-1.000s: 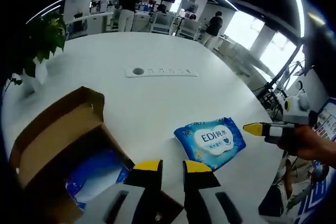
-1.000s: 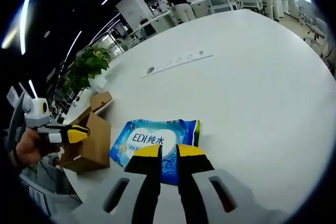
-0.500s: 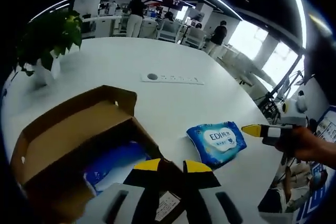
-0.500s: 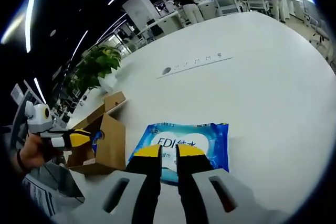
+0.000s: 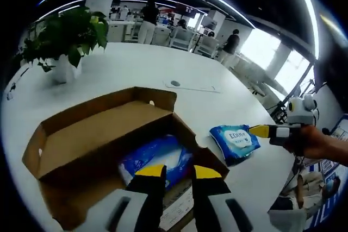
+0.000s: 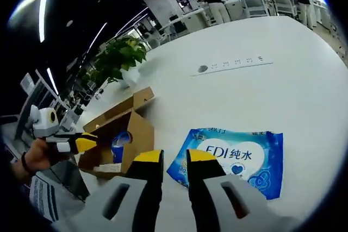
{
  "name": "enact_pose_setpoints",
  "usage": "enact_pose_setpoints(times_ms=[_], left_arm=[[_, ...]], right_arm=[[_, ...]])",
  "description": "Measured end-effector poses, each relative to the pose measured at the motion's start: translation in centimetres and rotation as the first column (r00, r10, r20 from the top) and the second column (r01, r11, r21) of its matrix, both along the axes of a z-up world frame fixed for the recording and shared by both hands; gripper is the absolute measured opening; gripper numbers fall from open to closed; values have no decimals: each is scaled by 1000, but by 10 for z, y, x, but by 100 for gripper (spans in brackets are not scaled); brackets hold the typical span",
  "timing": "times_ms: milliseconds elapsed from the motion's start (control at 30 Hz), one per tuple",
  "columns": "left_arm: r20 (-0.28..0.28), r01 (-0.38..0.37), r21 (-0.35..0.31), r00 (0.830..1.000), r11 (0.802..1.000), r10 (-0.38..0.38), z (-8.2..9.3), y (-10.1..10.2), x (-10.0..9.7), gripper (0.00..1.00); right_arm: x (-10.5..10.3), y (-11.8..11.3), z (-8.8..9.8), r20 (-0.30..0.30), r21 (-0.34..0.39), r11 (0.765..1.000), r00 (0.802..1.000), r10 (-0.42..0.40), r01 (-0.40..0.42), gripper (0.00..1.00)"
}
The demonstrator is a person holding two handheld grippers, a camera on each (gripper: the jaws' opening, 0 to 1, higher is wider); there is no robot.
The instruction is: Operate the shoe box by opening the lid, removing the specified soft item, and placing it in the target area until the item is outside and the box remains undamaged.
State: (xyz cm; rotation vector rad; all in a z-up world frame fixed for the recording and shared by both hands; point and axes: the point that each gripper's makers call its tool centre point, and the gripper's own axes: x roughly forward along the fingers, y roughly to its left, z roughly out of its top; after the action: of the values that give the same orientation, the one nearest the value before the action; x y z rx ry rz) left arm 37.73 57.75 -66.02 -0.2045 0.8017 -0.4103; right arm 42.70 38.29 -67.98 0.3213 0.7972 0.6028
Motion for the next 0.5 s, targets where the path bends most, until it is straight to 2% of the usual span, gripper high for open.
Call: enact_pose_setpoints(times_ms=[267, 500], left_arm=[[42, -34, 3, 999, 999, 33, 5, 41, -20, 24], [61, -65, 14, 996, 998, 64, 5, 70, -37, 27]], right_arm=[[-13, 40, 1, 21, -32, 991, 991, 133, -132, 28], [-23, 74, 0, 39, -75, 964, 965, 260, -256, 34]])
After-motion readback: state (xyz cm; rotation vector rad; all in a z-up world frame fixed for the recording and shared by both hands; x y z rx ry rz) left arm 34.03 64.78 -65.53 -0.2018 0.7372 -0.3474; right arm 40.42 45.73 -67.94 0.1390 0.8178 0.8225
